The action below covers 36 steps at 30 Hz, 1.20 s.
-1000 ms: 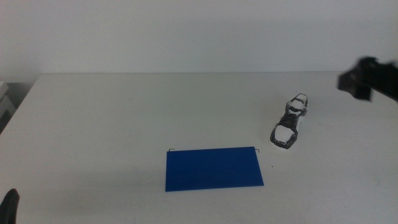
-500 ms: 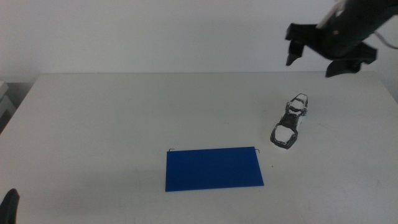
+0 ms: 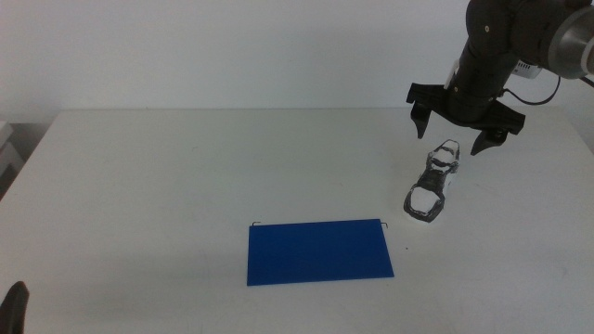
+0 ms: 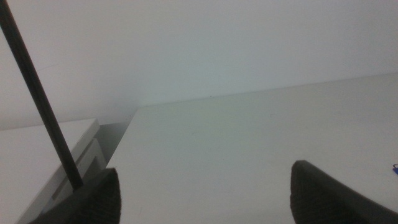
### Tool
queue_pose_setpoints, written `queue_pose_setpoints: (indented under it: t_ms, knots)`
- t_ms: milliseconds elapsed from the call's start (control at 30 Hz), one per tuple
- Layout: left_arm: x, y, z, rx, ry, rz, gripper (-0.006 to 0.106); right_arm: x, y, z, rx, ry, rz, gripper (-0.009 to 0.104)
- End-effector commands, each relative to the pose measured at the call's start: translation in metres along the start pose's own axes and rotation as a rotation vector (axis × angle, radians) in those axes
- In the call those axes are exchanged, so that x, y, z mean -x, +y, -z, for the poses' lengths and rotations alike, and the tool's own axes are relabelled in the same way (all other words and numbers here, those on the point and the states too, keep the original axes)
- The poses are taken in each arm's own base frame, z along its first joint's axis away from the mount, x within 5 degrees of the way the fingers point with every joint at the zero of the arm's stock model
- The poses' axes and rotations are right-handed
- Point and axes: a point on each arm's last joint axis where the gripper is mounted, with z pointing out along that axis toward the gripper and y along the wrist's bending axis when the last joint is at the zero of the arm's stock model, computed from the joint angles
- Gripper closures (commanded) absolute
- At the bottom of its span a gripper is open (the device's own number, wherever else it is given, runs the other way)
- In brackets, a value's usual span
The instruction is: Use one arm to grab the shoe from the table and place it on the mat.
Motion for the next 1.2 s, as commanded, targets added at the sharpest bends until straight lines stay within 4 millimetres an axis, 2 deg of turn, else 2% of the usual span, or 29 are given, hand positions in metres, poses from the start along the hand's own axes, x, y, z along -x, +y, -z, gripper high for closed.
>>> queue_pose_setpoints:
  t_ms: [0, 200, 467, 967, 1167]
  knots:
    - [0.006, 0.0, 0.0, -0.001, -0.076, 0.014, 0.007, 0.011, 0.001, 0.038, 0.064, -0.099, -0.002, 0.003]
    - [0.006, 0.0, 0.0, -0.001, -0.076, 0.014, 0.007, 0.018, -0.007, 0.038, 0.001, -0.154, 0.029, 0.003]
    - [0.006, 0.0, 0.0, -0.001, -0.076, 0.014, 0.007, 0.016, -0.004, 0.036, 0.025, -0.131, 0.016, 0.003]
    - [0.006, 0.0, 0.0, -0.001, -0.076, 0.014, 0.007, 0.014, -0.001, 0.011, 0.015, -0.092, 0.011, 0.003]
    - [0.006, 0.0, 0.0, -0.001, -0.076, 0.014, 0.007, 0.016, -0.001, -0.006, -0.004, -0.09, -0.035, 0.003]
